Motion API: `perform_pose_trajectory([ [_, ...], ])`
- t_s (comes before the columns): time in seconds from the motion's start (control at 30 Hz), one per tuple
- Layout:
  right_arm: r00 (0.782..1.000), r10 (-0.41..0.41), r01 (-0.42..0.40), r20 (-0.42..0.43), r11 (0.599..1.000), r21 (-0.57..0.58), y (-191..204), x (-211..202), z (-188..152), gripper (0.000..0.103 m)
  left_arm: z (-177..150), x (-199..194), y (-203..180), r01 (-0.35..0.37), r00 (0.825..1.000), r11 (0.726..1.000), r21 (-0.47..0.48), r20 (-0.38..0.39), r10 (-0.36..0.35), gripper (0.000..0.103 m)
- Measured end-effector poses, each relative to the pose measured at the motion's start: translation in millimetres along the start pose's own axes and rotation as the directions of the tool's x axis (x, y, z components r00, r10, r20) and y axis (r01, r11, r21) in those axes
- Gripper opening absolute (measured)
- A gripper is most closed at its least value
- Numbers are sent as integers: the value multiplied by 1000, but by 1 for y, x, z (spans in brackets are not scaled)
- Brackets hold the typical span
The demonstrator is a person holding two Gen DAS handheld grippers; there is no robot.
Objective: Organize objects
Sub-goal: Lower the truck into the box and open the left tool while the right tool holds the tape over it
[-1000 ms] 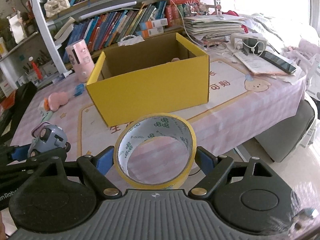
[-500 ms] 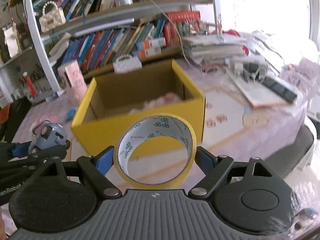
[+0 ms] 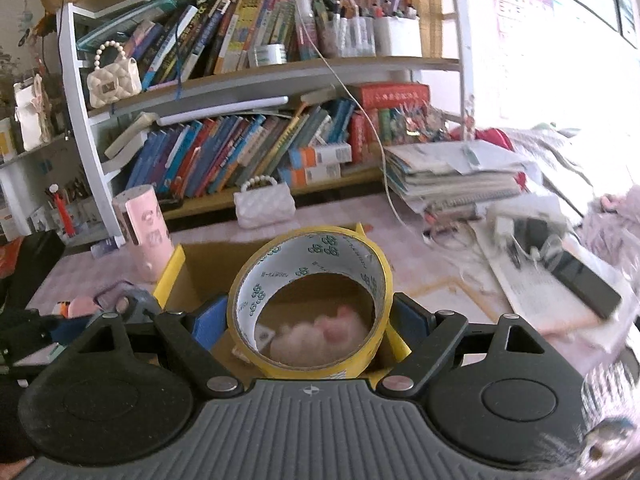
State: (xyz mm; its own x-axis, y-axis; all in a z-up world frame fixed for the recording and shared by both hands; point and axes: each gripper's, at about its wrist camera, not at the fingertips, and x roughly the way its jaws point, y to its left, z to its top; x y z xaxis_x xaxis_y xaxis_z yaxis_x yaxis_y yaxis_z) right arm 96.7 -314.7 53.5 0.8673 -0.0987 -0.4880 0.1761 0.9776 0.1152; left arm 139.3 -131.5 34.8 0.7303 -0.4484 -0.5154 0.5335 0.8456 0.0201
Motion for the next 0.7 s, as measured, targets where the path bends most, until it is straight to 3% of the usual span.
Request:
perform_pose_trajectory([
  [0.23, 995, 80, -82, -54, 996, -35, -5, 52, 19, 84, 3, 36, -5, -23, 997, 1000, 1, -73, 23, 42],
  [0.47, 972, 143, -164, -187, 981, -102, 5, 110, 22, 84, 2, 70, -5, -35, 989, 999, -7, -144, 33, 42],
  [0.7, 934, 158, -216, -319, 964, -153, 15, 157, 18, 84, -3, 89, -4, -53, 978, 998, -30, -206, 46, 42],
])
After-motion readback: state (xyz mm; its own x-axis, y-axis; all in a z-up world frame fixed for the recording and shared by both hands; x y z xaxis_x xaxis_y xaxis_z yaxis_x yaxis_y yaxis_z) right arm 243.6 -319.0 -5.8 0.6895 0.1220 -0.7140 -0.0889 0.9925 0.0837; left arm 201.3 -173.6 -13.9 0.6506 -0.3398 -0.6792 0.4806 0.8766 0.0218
